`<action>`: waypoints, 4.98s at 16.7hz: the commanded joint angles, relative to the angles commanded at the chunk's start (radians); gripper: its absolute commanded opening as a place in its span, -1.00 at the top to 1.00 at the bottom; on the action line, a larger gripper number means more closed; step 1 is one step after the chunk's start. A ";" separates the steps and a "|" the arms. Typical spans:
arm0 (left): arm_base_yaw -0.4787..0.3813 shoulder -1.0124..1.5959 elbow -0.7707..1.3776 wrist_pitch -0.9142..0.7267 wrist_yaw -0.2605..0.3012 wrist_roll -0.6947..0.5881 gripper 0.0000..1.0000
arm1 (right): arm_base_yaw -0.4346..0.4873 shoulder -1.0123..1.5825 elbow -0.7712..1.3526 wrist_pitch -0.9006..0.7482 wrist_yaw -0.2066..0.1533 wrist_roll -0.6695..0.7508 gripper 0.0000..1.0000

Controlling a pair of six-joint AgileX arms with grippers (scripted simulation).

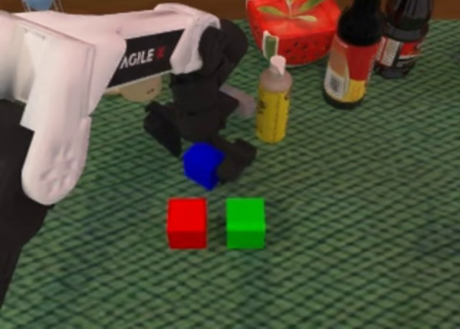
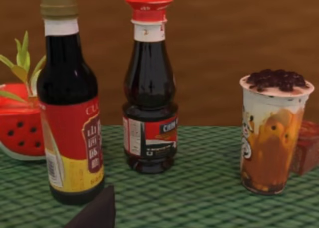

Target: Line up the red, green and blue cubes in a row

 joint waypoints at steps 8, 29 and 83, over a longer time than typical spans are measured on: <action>0.000 0.000 0.000 0.000 0.000 0.000 0.66 | 0.000 0.000 0.000 0.000 0.000 0.000 -1.00; 0.020 -0.063 0.172 -0.233 -0.001 -0.001 1.00 | 0.000 0.000 0.000 0.000 0.000 0.000 -1.00; -0.376 0.079 0.232 -0.147 0.003 -1.004 -0.81 | 0.000 0.000 0.000 0.000 0.000 0.000 -1.00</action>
